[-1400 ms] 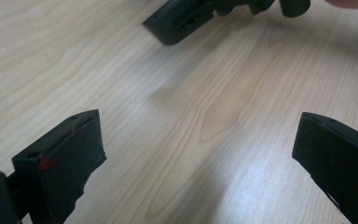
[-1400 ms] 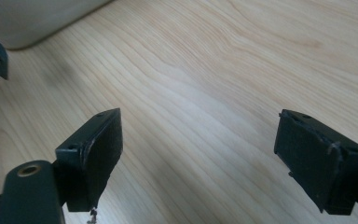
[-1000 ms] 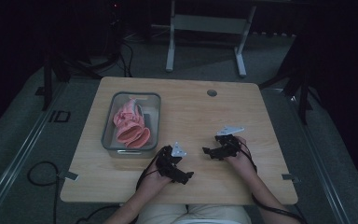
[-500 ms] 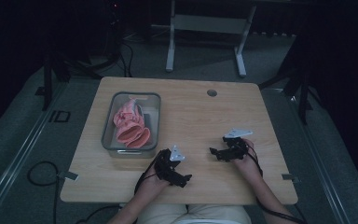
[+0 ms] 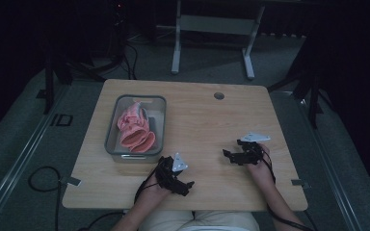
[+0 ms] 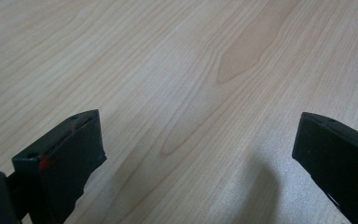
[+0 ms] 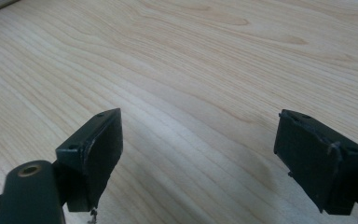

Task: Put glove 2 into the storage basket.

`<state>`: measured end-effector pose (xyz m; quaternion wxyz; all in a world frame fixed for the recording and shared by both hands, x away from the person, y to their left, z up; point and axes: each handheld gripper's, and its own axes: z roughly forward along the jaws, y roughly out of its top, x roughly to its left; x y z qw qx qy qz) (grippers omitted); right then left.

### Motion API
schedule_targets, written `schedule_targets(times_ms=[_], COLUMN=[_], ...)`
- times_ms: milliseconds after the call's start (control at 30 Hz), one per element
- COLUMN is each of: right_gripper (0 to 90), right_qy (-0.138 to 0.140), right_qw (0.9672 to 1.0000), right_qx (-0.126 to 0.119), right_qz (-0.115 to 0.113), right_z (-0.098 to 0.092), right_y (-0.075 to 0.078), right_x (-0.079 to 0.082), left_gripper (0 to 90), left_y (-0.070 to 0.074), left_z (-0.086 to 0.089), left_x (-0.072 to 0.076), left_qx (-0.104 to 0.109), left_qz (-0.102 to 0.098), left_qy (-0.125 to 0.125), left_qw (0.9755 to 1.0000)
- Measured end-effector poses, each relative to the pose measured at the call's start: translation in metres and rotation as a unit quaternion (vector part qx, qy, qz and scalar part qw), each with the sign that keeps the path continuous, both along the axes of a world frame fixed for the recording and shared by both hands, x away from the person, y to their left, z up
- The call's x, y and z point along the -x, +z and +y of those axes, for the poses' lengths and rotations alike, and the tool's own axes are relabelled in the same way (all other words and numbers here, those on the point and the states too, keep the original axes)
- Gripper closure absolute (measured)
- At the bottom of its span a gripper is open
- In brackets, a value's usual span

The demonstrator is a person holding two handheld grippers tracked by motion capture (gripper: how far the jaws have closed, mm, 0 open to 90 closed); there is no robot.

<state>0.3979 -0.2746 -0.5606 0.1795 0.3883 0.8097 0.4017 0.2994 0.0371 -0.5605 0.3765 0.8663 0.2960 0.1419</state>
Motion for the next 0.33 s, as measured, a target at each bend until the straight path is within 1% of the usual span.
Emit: schedule_targets(times_ms=[133,267,333], right_gripper=[15.3,15.4,15.7], right_qy=[-0.001,-0.002,-0.004], right_qw=[1.0000,1.0000,1.0000], right_qx=[0.001,0.003,0.003], right_qz=[-0.001,-0.002,-0.004], right_z=[-0.0001,0.0002,0.0001], right_y=[0.0000,0.0000,0.0000], right_x=[-0.0001,0.0001,0.0002], left_gripper=[1.3,1.3,1.3], left_y=[0.0001,-0.0004,-0.0007], left_z=[0.0009,0.0012,0.0008], left_x=[0.0004,0.0002,0.0003], left_qx=[0.002,0.004,0.002], left_qz=[-0.008,-0.008,-0.008], left_qy=[0.001,0.003,0.001], left_qw=[1.0000,1.0000,1.0000])
